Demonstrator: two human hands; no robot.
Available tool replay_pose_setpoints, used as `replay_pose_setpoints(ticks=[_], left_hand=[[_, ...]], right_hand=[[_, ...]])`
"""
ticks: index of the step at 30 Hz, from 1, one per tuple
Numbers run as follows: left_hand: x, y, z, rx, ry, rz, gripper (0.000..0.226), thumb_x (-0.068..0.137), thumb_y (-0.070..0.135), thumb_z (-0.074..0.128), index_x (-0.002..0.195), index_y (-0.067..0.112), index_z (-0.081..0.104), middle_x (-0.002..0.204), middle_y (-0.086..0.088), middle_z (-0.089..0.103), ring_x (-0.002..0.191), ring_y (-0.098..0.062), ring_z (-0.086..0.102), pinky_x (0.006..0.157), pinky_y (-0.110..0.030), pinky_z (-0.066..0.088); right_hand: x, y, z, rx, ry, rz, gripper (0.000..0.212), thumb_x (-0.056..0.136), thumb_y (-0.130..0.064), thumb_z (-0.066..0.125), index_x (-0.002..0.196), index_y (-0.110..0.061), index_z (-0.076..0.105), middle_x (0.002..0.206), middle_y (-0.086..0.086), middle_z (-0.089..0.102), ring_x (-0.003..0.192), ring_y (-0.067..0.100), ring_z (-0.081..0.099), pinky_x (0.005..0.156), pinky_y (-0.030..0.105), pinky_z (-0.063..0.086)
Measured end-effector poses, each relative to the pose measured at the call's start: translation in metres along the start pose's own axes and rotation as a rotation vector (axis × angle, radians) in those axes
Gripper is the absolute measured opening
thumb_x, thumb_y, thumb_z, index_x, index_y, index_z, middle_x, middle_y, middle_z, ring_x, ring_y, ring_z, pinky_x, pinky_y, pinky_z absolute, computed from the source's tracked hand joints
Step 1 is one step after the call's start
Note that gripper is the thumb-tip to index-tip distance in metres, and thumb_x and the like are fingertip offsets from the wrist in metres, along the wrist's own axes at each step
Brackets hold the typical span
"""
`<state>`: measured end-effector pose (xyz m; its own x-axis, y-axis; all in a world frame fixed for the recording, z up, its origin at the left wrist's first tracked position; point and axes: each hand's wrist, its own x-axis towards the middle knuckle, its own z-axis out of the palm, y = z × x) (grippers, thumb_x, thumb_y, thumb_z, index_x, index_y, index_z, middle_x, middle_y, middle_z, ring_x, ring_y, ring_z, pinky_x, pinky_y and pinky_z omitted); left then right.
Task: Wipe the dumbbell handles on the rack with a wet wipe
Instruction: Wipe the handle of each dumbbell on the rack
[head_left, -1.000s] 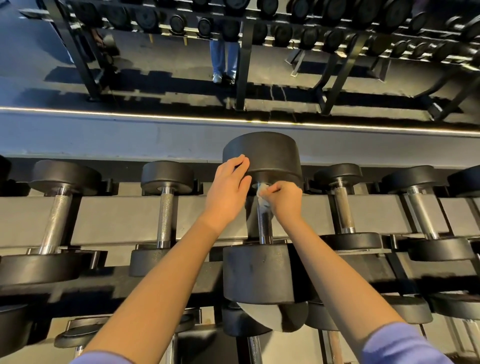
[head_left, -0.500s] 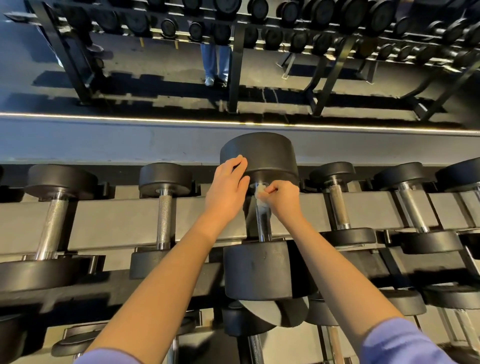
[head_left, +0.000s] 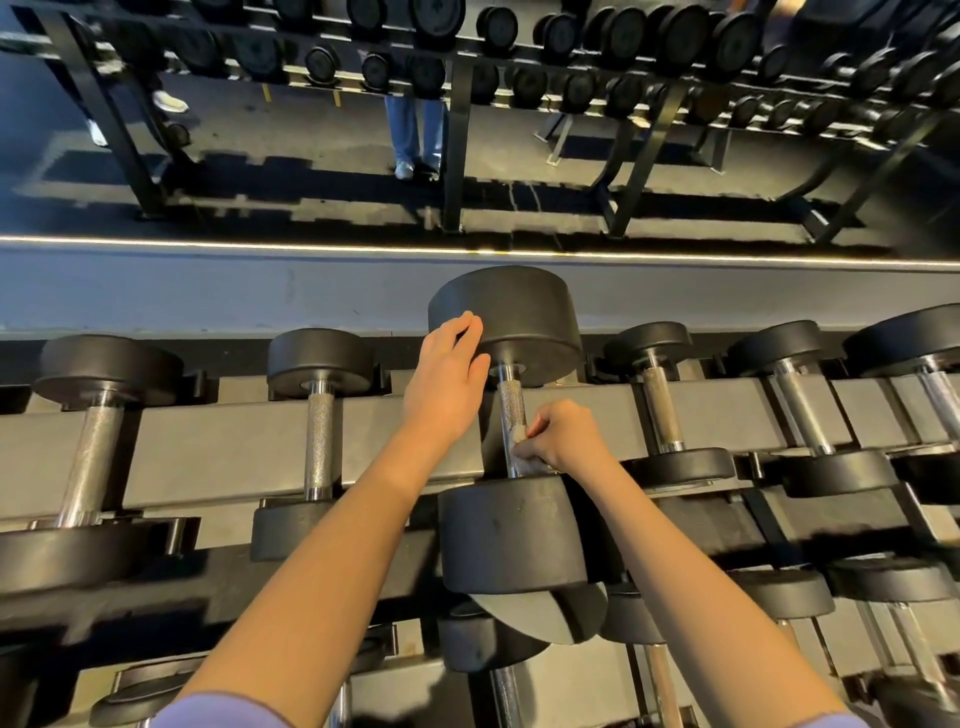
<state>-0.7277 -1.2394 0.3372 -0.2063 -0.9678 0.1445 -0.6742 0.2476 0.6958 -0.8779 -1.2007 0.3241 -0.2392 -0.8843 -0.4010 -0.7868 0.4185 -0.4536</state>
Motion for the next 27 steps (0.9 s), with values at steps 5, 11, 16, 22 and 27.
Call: replay_pose_setpoints(ticks=[5, 11, 16, 22, 27], left_hand=[[-0.002, 0.006, 0.003, 0.027, 0.006, -0.019, 0.049, 0.101, 0.024, 0.042, 0.148, 0.016, 0.03, 0.153, 0.0, 0.027, 0.141, -0.015, 0.022, 0.11, -0.031, 0.029], [-0.04, 0.048, 0.04, -0.051, 0.136, 0.047, 0.036, 0.095, 0.015, 0.052, 0.13, 0.005, 0.054, 0.125, -0.009, 0.05, 0.12, -0.022, 0.043, 0.105, -0.04, 0.037], [-0.06, 0.09, 0.087, 0.331, -0.072, 0.218, 0.039, 0.096, 0.033, 0.04, 0.124, 0.011, 0.056, 0.125, -0.007, 0.052, 0.116, -0.027, 0.048, 0.101, -0.042, 0.036], [-0.055, 0.092, 0.098, 0.741, -0.268, 0.198, 0.048, 0.099, 0.046, 0.027, 0.13, 0.015, 0.047, 0.128, -0.004, 0.047, 0.118, -0.021, 0.043, 0.099, -0.038, 0.035], [-0.053, 0.096, 0.104, 0.807, -0.358, 0.217, 0.051, 0.099, 0.048, 0.027, 0.137, 0.017, 0.042, 0.135, -0.003, 0.044, 0.124, -0.02, 0.041, 0.103, -0.038, 0.033]], right_hand=[[-0.004, 0.013, -0.003, 0.278, 0.257, 0.058, 0.023, 0.078, -0.017, 0.071, 0.064, -0.02, 0.053, 0.082, 0.001, 0.061, 0.089, 0.021, 0.061, 0.072, 0.024, 0.042], [-0.016, 0.068, -0.033, 0.482, 0.479, 0.003, 0.013, 0.083, -0.02, 0.071, 0.082, -0.011, 0.062, 0.08, 0.001, 0.062, 0.078, 0.016, 0.058, 0.075, 0.03, 0.048], [-0.009, 0.12, -0.066, 0.508, 0.526, -0.047, 0.012, 0.086, -0.019, 0.068, 0.088, -0.008, 0.063, 0.083, 0.004, 0.062, 0.078, 0.017, 0.058, 0.067, 0.025, 0.042], [0.008, 0.172, -0.084, 0.379, 0.514, -0.105, 0.01, 0.089, -0.019, 0.065, 0.085, -0.011, 0.06, 0.081, 0.002, 0.06, 0.076, 0.016, 0.055, 0.06, 0.023, 0.037], [0.032, 0.196, -0.078, 0.253, 0.42, -0.115, 0.013, 0.09, -0.02, 0.063, 0.091, -0.007, 0.064, 0.085, 0.008, 0.064, 0.079, 0.021, 0.06, 0.069, 0.031, 0.046]])
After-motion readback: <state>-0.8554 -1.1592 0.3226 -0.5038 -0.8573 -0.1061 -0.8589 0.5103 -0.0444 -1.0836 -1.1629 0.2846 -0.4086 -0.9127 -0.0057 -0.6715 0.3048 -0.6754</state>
